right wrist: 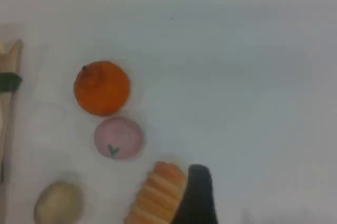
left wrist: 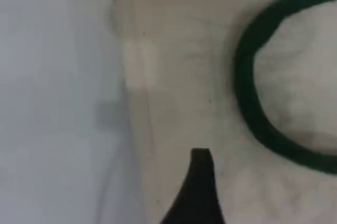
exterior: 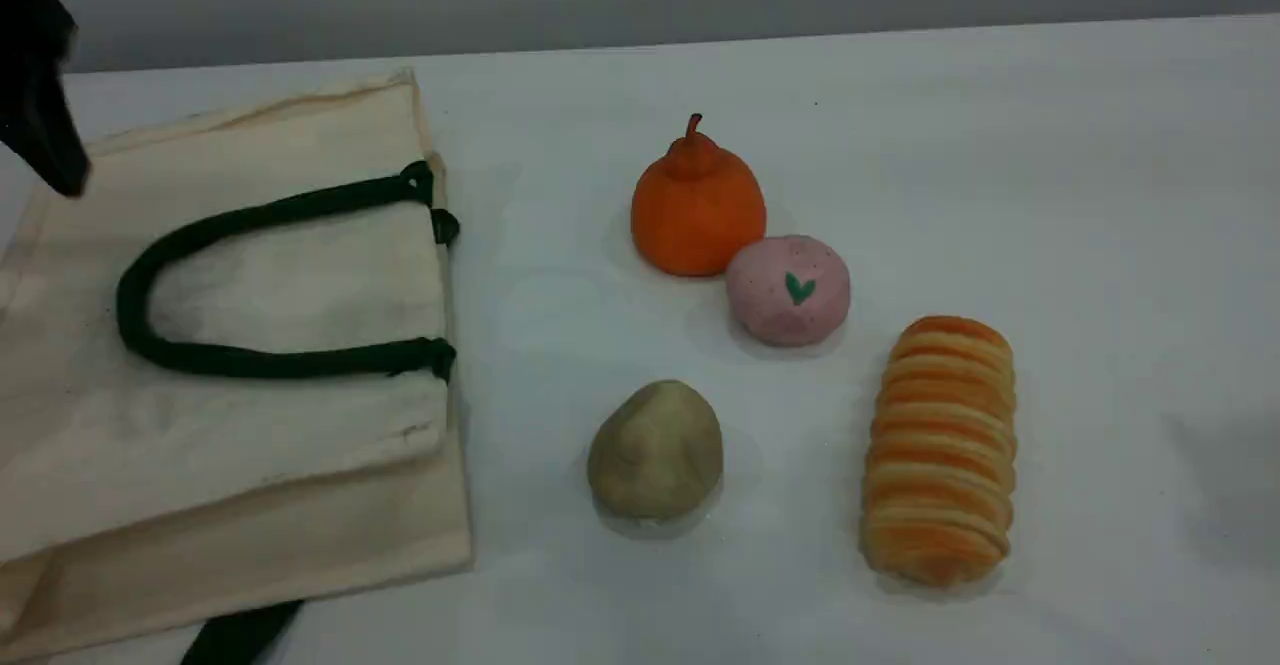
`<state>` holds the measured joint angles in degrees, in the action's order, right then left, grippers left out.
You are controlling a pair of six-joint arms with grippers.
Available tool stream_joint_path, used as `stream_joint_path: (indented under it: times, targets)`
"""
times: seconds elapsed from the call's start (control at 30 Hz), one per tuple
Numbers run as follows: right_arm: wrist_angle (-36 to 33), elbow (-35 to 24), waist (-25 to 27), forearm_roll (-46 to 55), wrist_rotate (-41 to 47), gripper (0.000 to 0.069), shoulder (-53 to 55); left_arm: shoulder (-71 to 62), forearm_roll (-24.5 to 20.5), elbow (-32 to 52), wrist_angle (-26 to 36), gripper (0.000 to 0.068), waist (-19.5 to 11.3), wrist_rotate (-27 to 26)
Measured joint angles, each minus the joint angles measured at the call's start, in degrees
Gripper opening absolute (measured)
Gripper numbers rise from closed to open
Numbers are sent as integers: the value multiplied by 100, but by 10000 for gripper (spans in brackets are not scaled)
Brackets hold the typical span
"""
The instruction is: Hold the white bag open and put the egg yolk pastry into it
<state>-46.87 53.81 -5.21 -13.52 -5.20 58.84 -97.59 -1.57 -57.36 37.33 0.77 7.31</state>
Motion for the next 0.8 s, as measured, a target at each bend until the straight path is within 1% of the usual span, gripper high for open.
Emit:
stream_joint_path:
  times: [0.2, 0.47, 0.7, 0.8]
  targets:
    - [6, 0, 0, -7, 0, 566, 0, -648, 28, 0, -433, 581, 0, 166]
    - [6, 0, 0, -9, 0, 566, 0, -1307, 28, 0, -723, 581, 0, 378]
    - [6, 0, 0, -9, -49, 566, 0, -1578, 373, -5, -1143, 581, 0, 377]
    - [6, 0, 0, -9, -88, 566, 0, -1679, 388, -5, -1200, 581, 0, 374]
